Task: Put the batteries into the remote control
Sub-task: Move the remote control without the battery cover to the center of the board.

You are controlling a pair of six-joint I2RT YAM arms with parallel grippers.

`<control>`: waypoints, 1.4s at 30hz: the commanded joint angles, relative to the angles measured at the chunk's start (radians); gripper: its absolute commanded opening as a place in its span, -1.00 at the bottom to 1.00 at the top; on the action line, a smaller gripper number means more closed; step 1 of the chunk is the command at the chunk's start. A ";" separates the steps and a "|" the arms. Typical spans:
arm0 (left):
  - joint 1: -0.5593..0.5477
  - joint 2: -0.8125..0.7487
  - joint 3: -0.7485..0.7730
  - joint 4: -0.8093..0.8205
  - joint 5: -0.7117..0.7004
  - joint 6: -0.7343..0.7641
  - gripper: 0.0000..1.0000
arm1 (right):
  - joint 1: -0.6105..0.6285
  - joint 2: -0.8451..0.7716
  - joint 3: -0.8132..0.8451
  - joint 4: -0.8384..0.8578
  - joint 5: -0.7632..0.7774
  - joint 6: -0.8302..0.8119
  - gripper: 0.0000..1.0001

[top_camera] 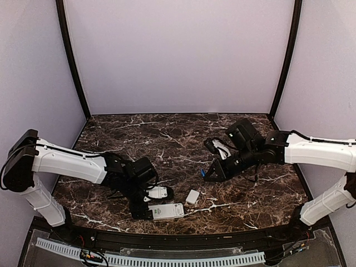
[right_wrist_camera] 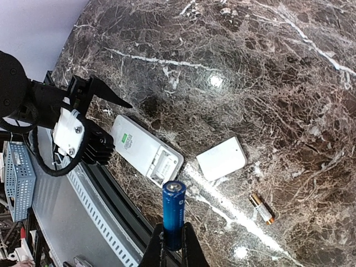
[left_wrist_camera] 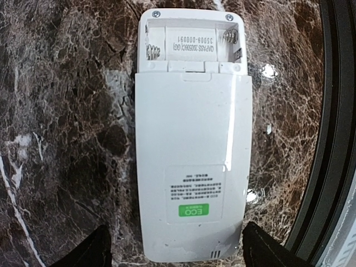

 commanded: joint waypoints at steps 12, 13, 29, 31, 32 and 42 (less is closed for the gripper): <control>-0.037 0.075 -0.004 -0.031 0.017 -0.037 0.49 | 0.025 -0.044 -0.059 -0.019 0.072 0.055 -1.00; -0.038 0.073 -0.003 -0.031 0.018 -0.044 0.42 | 0.028 -0.039 -0.062 -0.026 0.072 0.052 -1.00; -0.082 0.096 0.071 -0.025 0.060 -0.210 -0.10 | 0.038 0.033 -0.028 -0.034 -0.043 0.042 -1.00; -0.092 0.099 0.076 -0.018 0.063 -0.257 -0.09 | 0.037 0.075 -0.009 -0.056 -0.086 0.035 -1.00; -0.098 0.102 0.078 -0.017 0.054 -0.276 -0.05 | 0.036 0.095 0.000 -0.066 -0.108 0.033 -1.00; -0.177 0.199 0.139 -0.046 -0.042 -0.327 0.38 | 0.039 0.278 0.094 -0.157 -0.252 0.022 -1.00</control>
